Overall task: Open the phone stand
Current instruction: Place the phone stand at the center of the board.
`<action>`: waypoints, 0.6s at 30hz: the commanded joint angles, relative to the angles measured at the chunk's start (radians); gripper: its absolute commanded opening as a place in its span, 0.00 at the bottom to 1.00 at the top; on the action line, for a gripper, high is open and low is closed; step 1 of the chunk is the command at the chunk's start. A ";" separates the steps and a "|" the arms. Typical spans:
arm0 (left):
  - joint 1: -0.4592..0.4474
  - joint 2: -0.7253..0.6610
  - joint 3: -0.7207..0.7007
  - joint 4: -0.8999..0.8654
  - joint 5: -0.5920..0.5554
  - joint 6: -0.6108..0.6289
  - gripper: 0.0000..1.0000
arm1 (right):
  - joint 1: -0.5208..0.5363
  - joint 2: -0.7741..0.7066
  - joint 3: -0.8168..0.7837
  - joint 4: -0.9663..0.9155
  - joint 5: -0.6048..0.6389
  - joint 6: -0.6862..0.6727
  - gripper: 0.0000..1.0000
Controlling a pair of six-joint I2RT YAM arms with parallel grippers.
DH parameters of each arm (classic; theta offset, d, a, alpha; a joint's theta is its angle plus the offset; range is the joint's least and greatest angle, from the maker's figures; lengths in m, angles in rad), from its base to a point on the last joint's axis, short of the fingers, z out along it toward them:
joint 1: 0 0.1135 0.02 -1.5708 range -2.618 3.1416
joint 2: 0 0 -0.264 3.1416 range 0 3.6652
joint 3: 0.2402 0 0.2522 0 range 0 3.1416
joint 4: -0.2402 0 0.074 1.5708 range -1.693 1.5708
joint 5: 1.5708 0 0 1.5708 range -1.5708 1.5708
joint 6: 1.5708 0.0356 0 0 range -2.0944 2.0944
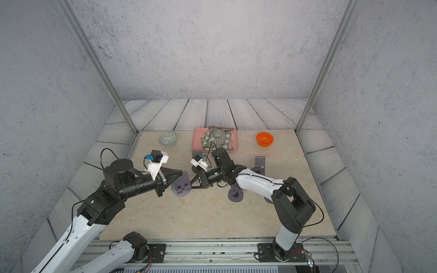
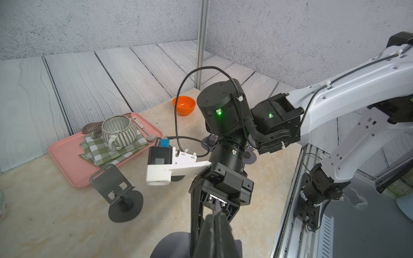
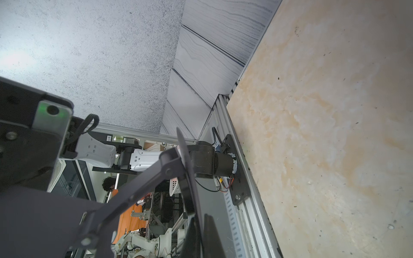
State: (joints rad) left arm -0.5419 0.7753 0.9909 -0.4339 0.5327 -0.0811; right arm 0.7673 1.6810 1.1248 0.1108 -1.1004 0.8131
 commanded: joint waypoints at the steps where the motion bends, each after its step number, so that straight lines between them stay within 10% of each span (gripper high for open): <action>1: -0.029 0.009 -0.035 0.059 0.075 -0.061 0.10 | 0.003 -0.025 0.020 -0.038 0.116 0.039 0.00; 12: -0.027 -0.003 -0.124 0.119 0.092 -0.171 0.36 | -0.008 -0.116 0.033 -0.077 0.128 -0.017 0.00; 18: -0.027 0.013 -0.171 0.190 0.117 -0.230 0.06 | -0.015 -0.133 0.020 -0.038 0.126 0.006 0.00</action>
State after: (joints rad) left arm -0.5476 0.7734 0.8463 -0.2665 0.5823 -0.2714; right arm 0.7517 1.5963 1.1244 0.0048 -1.0157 0.7876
